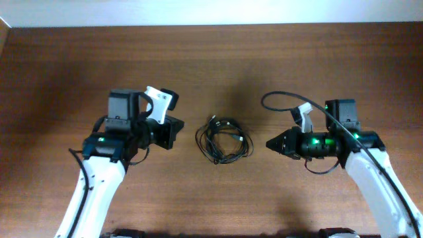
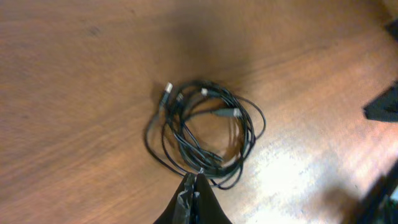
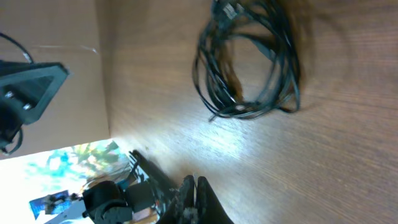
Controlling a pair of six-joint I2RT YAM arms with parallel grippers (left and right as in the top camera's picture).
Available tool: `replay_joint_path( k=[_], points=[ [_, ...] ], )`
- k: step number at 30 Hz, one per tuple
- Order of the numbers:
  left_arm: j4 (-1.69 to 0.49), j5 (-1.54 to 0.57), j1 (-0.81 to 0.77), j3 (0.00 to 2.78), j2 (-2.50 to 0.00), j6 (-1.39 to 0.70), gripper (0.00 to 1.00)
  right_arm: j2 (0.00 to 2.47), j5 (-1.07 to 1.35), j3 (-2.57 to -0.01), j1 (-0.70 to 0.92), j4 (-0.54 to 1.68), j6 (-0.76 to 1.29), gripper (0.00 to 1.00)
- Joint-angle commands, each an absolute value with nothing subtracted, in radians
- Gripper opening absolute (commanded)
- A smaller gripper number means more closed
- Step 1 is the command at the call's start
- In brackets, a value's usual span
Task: Untangle cables
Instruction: 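Move the left gripper down onto the black cable bundle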
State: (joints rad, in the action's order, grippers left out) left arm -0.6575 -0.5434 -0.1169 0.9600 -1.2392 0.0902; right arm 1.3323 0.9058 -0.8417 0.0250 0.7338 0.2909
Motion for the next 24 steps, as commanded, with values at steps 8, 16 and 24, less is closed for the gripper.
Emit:
replay_joint_path(
  k=[8,16,24],
  points=[
    [-0.644,-0.553,-0.259,0.979,-1.460,0.099,0.00,1.653,0.902,-0.850,0.054,0.768,0.242,0.04],
    [-0.630,-0.526,-0.269,0.979,-1.524,0.097,0.00,1.681,0.849,-0.849,0.091,0.776,0.239,0.14],
    [-0.648,-0.321,-0.268,0.992,-1.521,-0.043,0.01,1.527,0.825,-0.851,0.090,0.865,0.239,0.23]
  ],
)
